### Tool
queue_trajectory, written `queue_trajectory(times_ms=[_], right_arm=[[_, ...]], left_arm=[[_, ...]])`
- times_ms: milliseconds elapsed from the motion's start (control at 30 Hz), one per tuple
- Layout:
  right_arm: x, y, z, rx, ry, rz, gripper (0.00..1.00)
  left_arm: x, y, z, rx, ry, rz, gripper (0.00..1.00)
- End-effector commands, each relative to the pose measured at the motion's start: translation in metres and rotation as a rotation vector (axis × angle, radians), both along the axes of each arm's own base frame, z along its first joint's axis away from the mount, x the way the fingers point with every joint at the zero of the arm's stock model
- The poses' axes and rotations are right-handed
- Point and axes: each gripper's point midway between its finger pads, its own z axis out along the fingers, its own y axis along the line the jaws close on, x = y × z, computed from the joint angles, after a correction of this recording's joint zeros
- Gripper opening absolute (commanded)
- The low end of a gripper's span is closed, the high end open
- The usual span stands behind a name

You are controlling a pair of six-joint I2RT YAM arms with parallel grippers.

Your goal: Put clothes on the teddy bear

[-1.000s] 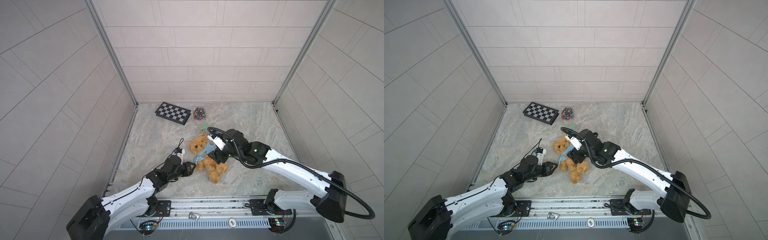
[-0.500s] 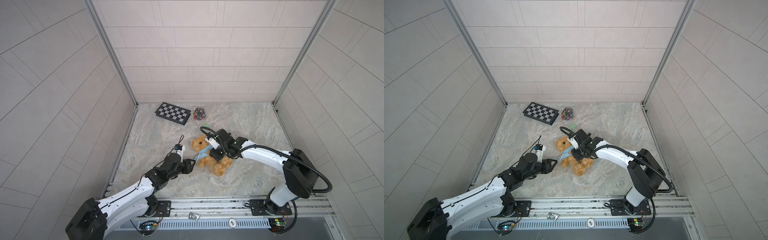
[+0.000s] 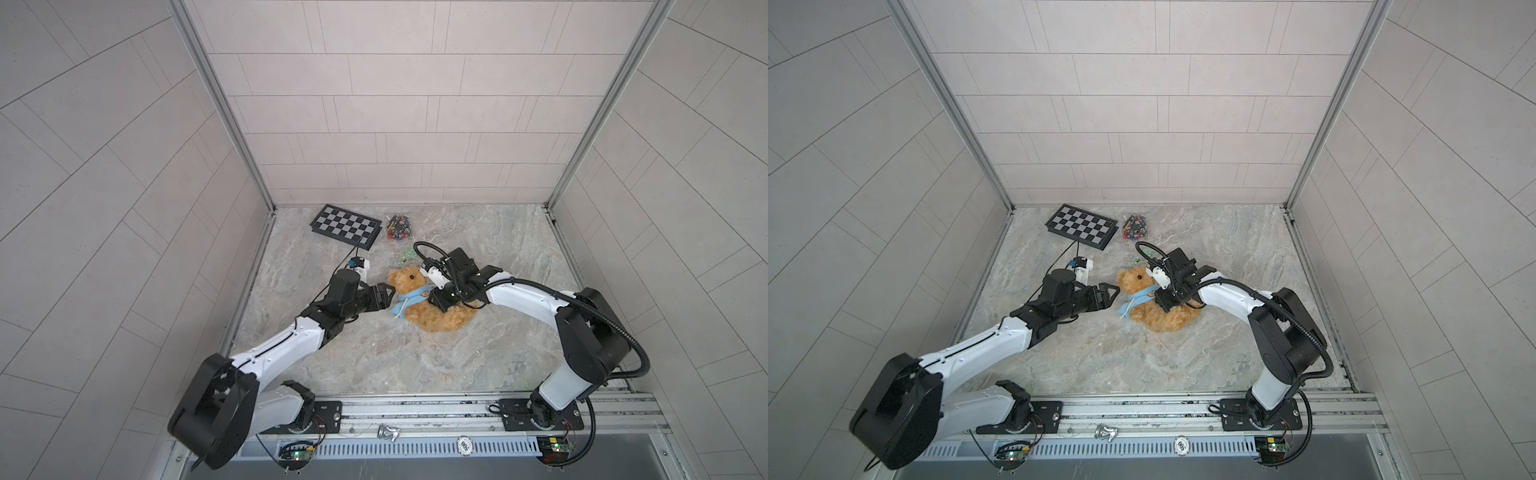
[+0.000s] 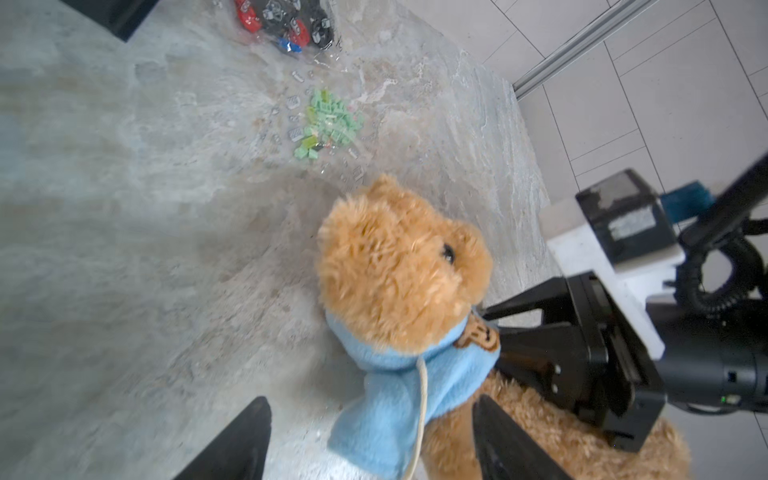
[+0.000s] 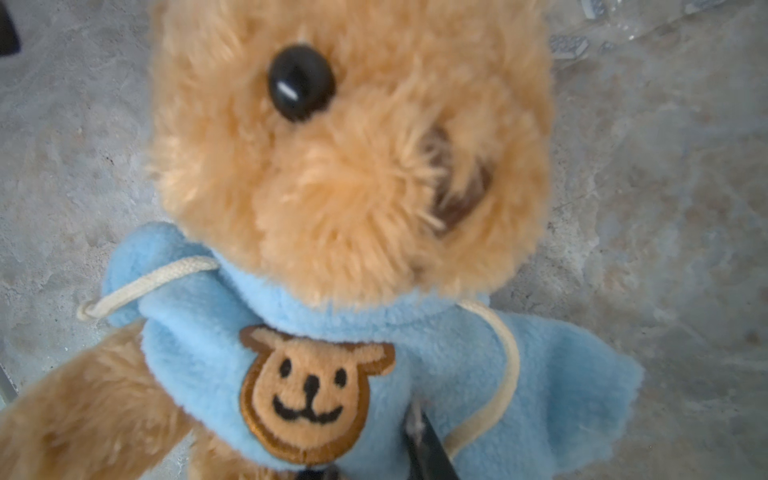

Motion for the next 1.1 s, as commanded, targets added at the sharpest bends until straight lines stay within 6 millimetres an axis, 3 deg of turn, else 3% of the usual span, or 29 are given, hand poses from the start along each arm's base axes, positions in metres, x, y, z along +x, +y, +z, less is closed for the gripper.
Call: queue_trajectory(times_ms=[0,167,267,467,533,567,633,833,1067], right_arm=[[-0.019,-0.010,-0.036,-0.072,0.075,0.061,0.23],[-0.020,-0.004,-0.032,-0.034,0.044,0.115,0.21],[-0.021,0.001,-0.032,-0.004,0.041,0.150,0.20],[-0.025,0.007,-0.020,0.040,0.019,0.200,0.20],[-0.025,0.005,-0.013,0.042,-0.005,0.201,0.21],[-0.025,0.005,-0.008,0.043,-0.018,0.207,0.21],[-0.024,0.003,0.002,0.037,-0.041,0.204,0.23],[-0.038,0.003,0.048,0.063,-0.167,0.230,0.44],[-0.092,0.013,0.102,0.121,-0.374,0.319,0.63]], left_arm=[[0.022,-0.022,0.006,-0.051,-0.016,-0.064,0.79],[0.047,-0.029,-0.021,-0.012,0.043,-0.031,0.77],[0.055,-0.034,-0.034,-0.012,0.063,-0.027,0.67],[0.045,-0.041,-0.046,-0.024,0.089,-0.049,0.23],[0.039,-0.036,-0.049,-0.015,0.099,-0.041,0.07],[0.026,-0.043,-0.051,0.002,0.107,-0.068,0.01],[0.009,-0.041,-0.057,0.059,0.128,-0.082,0.00],[-0.045,-0.023,-0.057,0.110,0.192,-0.054,0.00],[-0.085,0.016,-0.051,0.018,0.300,0.126,0.00]])
